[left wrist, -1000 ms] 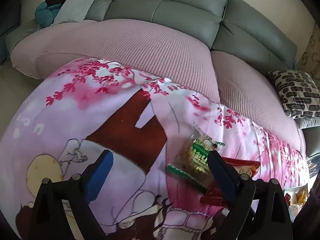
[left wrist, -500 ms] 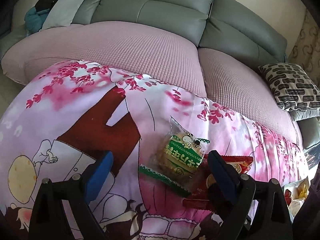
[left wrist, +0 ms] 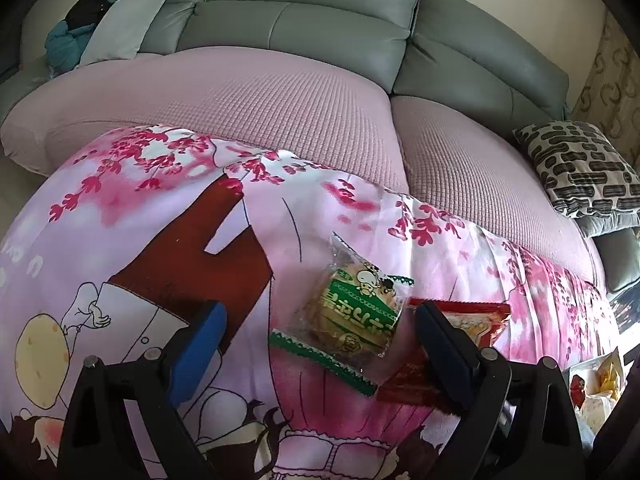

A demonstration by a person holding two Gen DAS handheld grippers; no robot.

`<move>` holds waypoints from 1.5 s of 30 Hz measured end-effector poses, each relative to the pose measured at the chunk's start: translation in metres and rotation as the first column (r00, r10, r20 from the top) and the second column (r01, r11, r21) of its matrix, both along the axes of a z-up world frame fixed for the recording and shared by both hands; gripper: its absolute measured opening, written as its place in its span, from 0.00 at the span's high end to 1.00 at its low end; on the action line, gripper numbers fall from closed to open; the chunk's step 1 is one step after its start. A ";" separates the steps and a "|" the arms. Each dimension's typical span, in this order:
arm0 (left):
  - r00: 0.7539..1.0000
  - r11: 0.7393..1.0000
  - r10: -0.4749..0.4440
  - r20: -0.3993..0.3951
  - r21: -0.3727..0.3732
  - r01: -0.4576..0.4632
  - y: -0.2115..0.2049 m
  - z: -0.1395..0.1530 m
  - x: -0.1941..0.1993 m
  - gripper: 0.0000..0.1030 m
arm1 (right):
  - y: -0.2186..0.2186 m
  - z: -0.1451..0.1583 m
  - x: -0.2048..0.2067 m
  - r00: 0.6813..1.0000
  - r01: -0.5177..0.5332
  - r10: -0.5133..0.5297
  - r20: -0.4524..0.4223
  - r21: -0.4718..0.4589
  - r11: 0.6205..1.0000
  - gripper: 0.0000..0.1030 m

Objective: Organize snacks
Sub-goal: 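Grasp the green-wrapped round biscuit with the left gripper while the right grasps the red flower-print bag, then carry the biscuit and red bag over the teal tray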

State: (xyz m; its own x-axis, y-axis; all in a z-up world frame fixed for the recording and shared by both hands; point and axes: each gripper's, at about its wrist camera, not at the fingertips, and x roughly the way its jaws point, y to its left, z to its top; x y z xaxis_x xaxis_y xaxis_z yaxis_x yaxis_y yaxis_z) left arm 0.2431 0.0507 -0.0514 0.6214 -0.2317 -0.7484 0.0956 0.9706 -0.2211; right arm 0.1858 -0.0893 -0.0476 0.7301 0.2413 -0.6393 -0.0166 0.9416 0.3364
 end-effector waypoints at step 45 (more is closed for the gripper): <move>0.995 0.992 -0.079 0.053 0.105 0.073 -0.019 -0.001 -0.006 0.49 | -0.043 -0.003 -0.004 0.974 0.216 -0.217 -0.059 -0.013 0.976 0.55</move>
